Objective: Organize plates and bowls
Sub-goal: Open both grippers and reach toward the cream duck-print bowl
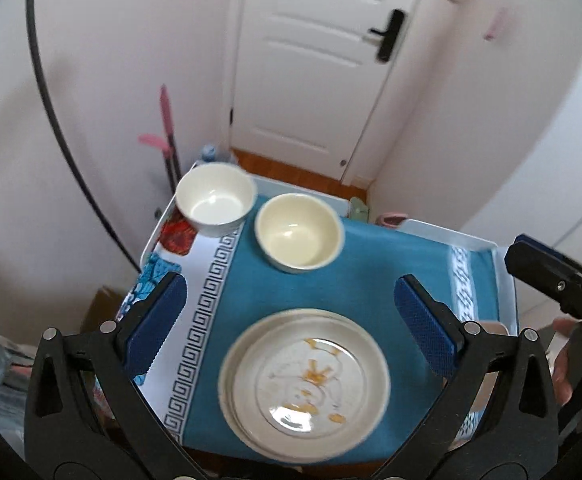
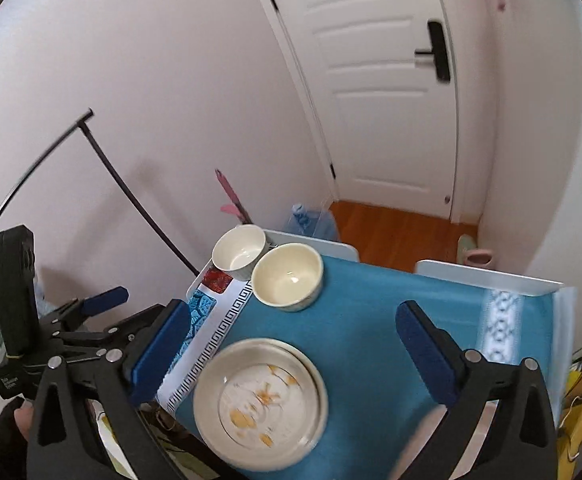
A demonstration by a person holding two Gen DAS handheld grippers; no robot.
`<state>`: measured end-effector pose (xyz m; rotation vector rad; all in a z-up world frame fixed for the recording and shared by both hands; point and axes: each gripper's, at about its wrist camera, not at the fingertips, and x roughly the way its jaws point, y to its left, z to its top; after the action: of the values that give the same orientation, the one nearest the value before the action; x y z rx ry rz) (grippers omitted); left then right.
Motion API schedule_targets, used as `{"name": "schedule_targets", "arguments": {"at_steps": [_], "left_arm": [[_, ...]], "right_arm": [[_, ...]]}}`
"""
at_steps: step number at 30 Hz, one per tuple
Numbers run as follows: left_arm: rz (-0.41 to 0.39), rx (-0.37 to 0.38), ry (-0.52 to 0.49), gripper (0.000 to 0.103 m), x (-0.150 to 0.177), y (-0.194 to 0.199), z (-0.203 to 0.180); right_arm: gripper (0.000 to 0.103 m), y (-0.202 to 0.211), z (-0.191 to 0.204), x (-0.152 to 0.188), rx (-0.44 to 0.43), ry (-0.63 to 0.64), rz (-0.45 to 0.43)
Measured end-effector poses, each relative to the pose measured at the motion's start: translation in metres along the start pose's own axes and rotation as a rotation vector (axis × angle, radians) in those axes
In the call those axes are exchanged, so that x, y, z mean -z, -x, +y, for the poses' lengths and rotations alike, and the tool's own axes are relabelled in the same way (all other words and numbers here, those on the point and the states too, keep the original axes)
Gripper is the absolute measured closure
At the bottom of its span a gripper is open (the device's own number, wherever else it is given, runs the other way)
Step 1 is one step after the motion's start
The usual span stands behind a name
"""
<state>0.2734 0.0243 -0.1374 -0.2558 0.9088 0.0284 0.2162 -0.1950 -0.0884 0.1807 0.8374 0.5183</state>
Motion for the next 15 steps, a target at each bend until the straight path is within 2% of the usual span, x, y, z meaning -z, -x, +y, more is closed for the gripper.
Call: {"name": "schedule_targets", "arguments": {"at_steps": [3,8,10,12,15], "left_arm": [[0.079,0.026,0.052,0.001,-0.009,-0.039,0.027],[0.189,0.072,0.085,0.005,-0.017,-0.105,0.049],[0.232,0.079,0.065,0.016,-0.017,-0.131,0.048],[0.285,0.079,0.036,0.034,-0.016,-0.160,0.048],[0.327,0.097,0.009,0.049,-0.015,-0.190,0.046]], "right_arm": [[0.001,-0.053,0.001,-0.014,-0.001,-0.050,0.092],[0.003,-0.128,-0.016,-0.013,0.027,-0.201,0.235],[0.008,-0.155,-0.023,-0.012,0.050,-0.234,0.265],[0.022,-0.179,-0.028,-0.009,0.068,-0.253,0.293],[0.039,-0.210,-0.040,-0.003,0.090,-0.291,0.328]]}}
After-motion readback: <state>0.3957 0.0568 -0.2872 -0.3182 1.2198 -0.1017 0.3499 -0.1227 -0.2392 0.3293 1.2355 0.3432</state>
